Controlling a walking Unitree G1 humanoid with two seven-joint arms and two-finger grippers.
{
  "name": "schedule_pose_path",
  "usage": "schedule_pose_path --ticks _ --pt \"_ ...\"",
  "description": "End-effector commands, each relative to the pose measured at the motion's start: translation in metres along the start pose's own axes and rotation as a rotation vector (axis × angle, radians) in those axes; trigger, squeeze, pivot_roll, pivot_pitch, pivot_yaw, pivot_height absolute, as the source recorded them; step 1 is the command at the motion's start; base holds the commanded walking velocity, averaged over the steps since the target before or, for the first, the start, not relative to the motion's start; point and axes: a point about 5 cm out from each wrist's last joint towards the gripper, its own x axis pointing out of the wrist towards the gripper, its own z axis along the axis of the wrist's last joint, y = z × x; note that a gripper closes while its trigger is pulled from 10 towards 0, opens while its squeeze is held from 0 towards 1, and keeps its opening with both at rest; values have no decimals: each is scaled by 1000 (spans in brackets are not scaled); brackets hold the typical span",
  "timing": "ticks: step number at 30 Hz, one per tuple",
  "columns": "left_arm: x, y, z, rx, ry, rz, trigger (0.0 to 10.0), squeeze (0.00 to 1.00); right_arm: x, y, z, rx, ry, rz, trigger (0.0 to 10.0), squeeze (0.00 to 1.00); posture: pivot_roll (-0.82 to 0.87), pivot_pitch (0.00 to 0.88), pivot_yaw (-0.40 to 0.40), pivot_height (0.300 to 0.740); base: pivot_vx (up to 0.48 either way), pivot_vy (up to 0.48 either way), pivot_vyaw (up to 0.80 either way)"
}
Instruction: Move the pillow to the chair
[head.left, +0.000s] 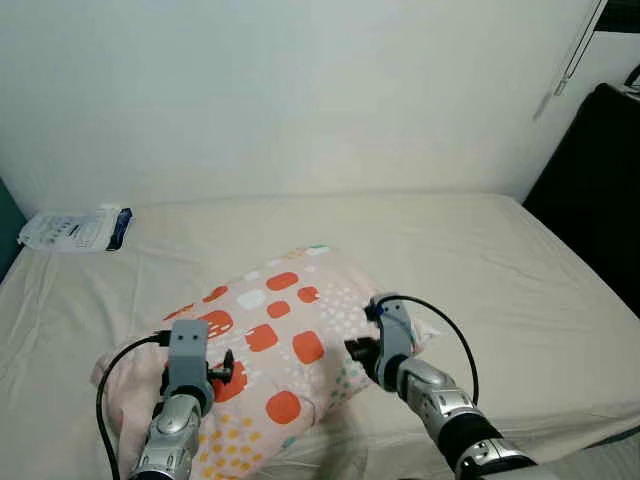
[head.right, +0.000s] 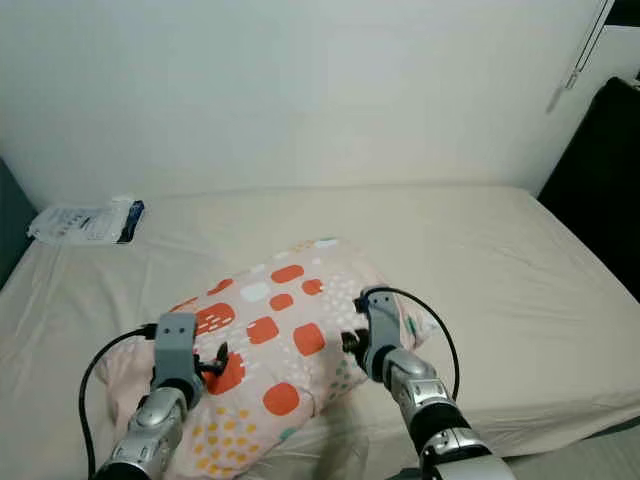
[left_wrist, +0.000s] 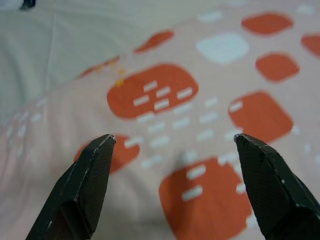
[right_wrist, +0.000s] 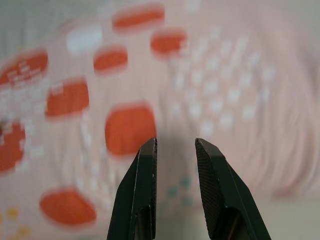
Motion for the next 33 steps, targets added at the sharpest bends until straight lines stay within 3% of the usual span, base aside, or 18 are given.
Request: schedule_pose_path --ticks 1,2,3,4,6,9,10,12,13,14,16,18,23,25,27,33 --pt "2 -2 6 -57 -32 2 10000 0 2 0 13 25 -73 -5 10000 0 53 0 -64 740 0 0 0" --pt "2 -2 6 -57 -32 2 10000 0 2 0 13 25 -73 -5 10000 0 53 0 -64 740 0 0 0" --pt "5 -5 20 -146 -96 -3 10000 0 4 0 18 64 -96 3 10000 0 57 0 -68 740 0 0 0" --pt "5 -5 20 -146 -96 -3 10000 0 4 0 18 64 -96 3 10000 0 57 0 -68 740 0 0 0" --pt "10 -8 39 -230 -181 12 10000 0 4 1 19 44 -95 24 10000 0 77 0 -87 740 0 0 0" --pt "13 -7 52 -237 -242 3 10000 0 5 6 22 33 -132 37 10000 0 74 0 -78 740 0 0 0" --pt "13 -7 53 -232 -255 -17 10000 0 6 9 23 39 -153 38 10000 0 74 0 -78 740 0 0 0" --pt "12 -12 48 -75 -232 -93 10000 0 9 16 32 36 -190 54 10000 0 64 0 -45 740 0 0 0" --pt "12 -12 48 -75 -232 -93 10000 0 9 16 32 36 -190 54 10000 0 64 0 -45 740 0 0 0" --pt "11 -16 46 -8 -223 -137 10000 0 10 17 35 33 -207 64 10000 0 64 0 -45 740 0 0 0" --pt "10 -20 42 38 -211 -166 10000 0 9 15 36 42 -222 35 10000 0 87 0 -55 740 0 0 0" --pt "9 -21 41 85 -223 -142 10000 0 8 11 31 61 -219 -1 10000 0 94 0 -67 740 0 0 0" --pt "9 -12 37 16 -193 -81 10000 0 9 12 24 67 -175 -27 10000 0 79 0 -44 740 0 0 0" --pt "8 -13 28 61 -148 -108 10000 0 6 4 18 168 -162 -84 10000 0 77 0 -52 740 0 0 0" --pt "8 -14 28 57 -144 -122 10000 0 6 3 17 197 -166 -82 10000 0 77 0 -47 740 0 0 0" --pt "3 1 17 -30 -117 -78 10000 0 3 -3 13 173 -147 -94 10000 0 68 0 -51 740 0 0 0"
